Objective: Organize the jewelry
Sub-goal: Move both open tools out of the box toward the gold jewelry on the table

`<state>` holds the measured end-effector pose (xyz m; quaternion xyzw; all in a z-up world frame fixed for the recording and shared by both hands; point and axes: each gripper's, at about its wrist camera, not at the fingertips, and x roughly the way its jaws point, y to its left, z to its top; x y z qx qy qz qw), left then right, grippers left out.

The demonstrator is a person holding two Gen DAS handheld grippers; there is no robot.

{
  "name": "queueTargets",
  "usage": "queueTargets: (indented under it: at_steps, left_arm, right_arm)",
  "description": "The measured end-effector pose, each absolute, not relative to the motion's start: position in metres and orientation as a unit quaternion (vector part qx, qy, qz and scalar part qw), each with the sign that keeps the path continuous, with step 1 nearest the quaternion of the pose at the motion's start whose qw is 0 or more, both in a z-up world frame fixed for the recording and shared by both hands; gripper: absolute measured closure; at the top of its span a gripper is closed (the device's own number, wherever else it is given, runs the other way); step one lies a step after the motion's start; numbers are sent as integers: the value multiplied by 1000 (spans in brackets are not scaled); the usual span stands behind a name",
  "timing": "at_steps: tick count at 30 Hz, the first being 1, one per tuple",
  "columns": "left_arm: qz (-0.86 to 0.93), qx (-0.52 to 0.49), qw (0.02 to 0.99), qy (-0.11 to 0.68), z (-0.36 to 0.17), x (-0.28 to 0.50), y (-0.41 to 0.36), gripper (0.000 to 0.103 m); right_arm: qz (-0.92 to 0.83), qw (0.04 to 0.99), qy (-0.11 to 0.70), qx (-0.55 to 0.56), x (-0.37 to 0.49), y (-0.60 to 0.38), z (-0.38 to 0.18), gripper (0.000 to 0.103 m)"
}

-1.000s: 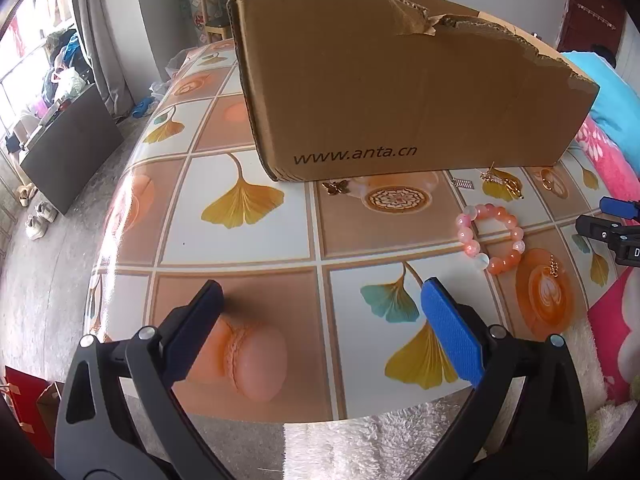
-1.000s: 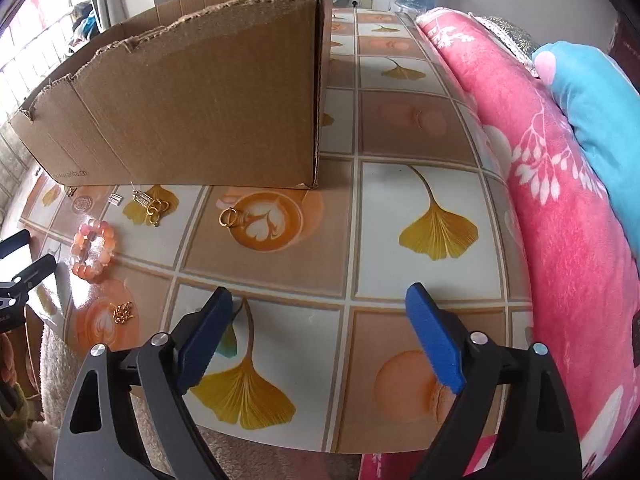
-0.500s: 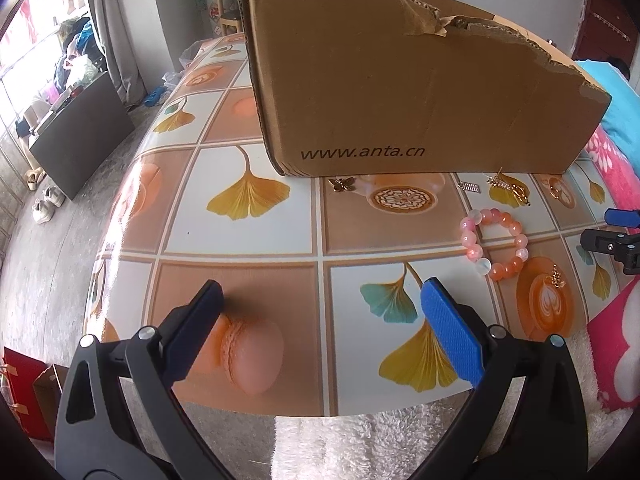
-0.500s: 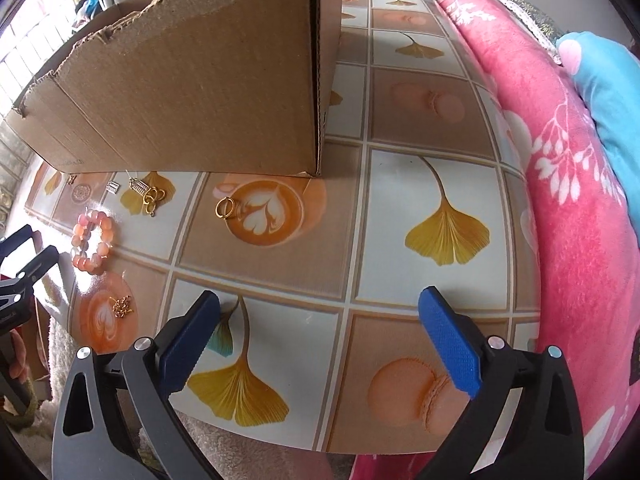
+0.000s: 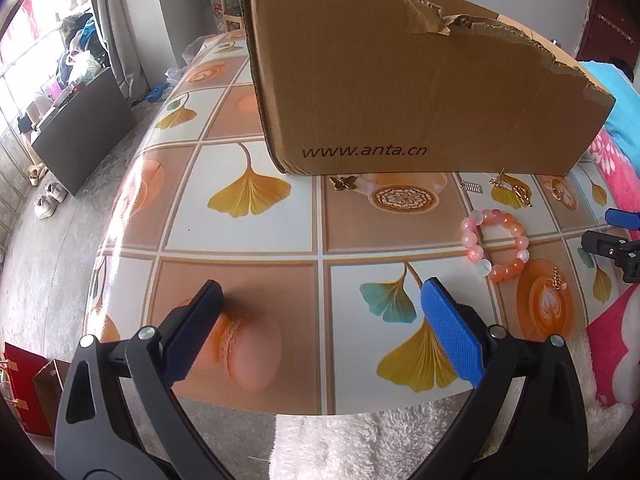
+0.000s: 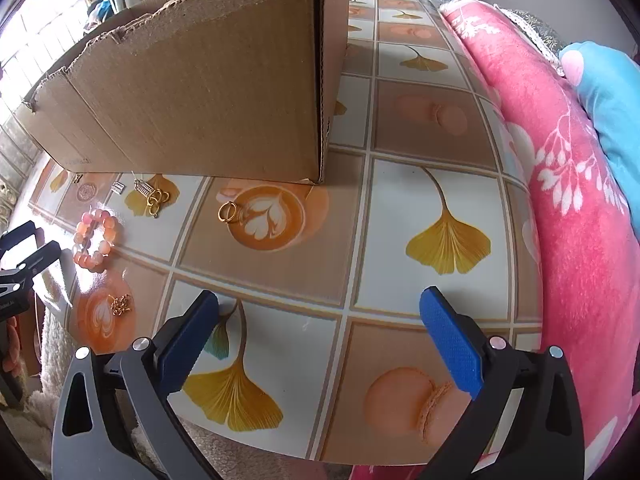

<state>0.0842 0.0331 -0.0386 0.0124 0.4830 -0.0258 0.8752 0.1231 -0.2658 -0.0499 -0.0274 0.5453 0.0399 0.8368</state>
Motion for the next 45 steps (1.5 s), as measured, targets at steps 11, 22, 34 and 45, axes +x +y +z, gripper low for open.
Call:
queueTargets:
  at_steps: [11,22,34,45]
  left_arm:
    - [-65,32,877,476,-42,91,36,7]
    - [-67,20,899,432,-23,100,47,8]
    - [-63,-10,908,415,-6,134,50,68]
    - [-59,-19,908,413,-7,139,52,71]
  right_arm:
    - [34,842,538,-23,120,-253,-29,6]
    - [79,861,501,48,106,-252,-4,31]
    - [113,872,458,130,137,-256,10,72]
    - [109,873,451,152,150,-260,8,75]
